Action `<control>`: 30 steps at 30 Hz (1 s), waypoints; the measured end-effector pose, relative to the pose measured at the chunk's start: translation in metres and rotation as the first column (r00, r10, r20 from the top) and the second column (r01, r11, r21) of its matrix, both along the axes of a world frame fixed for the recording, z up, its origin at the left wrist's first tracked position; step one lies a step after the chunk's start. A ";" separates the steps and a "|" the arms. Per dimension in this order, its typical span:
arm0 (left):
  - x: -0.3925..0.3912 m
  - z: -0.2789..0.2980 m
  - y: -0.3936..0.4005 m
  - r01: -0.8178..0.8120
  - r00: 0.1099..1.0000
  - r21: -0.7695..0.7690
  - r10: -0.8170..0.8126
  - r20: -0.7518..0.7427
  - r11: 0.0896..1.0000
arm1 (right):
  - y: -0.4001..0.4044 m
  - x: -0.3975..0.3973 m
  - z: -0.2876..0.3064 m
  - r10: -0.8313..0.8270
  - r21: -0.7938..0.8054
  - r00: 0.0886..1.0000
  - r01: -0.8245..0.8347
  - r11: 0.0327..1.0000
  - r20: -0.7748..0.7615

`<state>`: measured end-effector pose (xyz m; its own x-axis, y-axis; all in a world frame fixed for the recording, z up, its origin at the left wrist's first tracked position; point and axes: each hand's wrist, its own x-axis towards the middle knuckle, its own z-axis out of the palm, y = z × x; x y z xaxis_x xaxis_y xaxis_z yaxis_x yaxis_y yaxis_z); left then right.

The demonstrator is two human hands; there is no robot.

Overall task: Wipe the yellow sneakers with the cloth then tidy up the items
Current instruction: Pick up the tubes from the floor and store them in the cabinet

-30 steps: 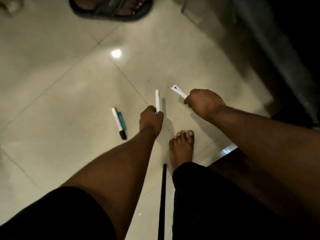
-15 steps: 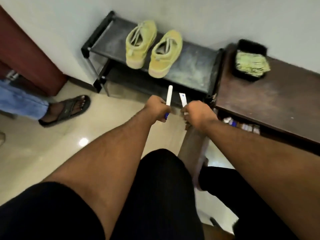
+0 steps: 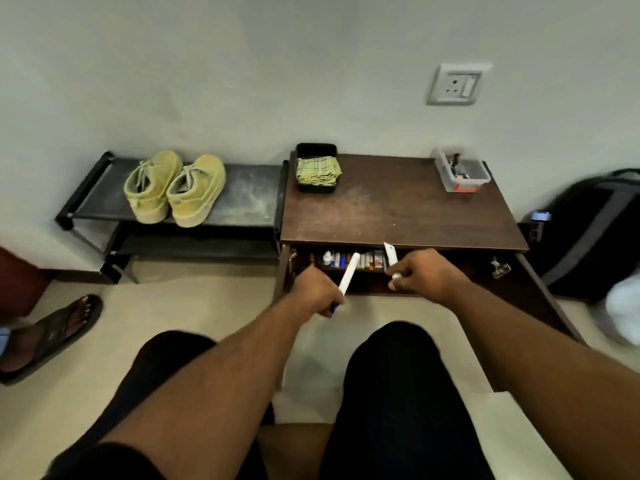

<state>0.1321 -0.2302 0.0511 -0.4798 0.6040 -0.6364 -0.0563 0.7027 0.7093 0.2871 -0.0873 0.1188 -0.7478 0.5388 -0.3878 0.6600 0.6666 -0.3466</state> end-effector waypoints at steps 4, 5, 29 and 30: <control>0.031 -0.048 0.039 -0.002 1.000 -0.050 0.002 0.012 0.999 | 0.036 0.044 -0.061 -0.091 -0.081 0.996 0.090 0.993 -0.010; 0.038 -0.064 0.053 -0.015 0.999 -0.054 0.016 0.027 0.998 | 0.043 0.053 -0.081 -0.119 -0.087 0.993 0.118 0.989 -0.015; 0.075 -0.228 0.258 -0.328 0.929 -0.107 0.299 -0.220 0.939 | 0.158 0.017 -0.286 -0.471 -0.137 0.861 0.451 0.882 -0.194; 0.074 -0.228 0.256 -0.247 0.935 -0.158 0.193 -0.296 0.956 | 0.158 0.014 -0.288 -0.471 -0.137 0.862 0.452 0.882 -0.188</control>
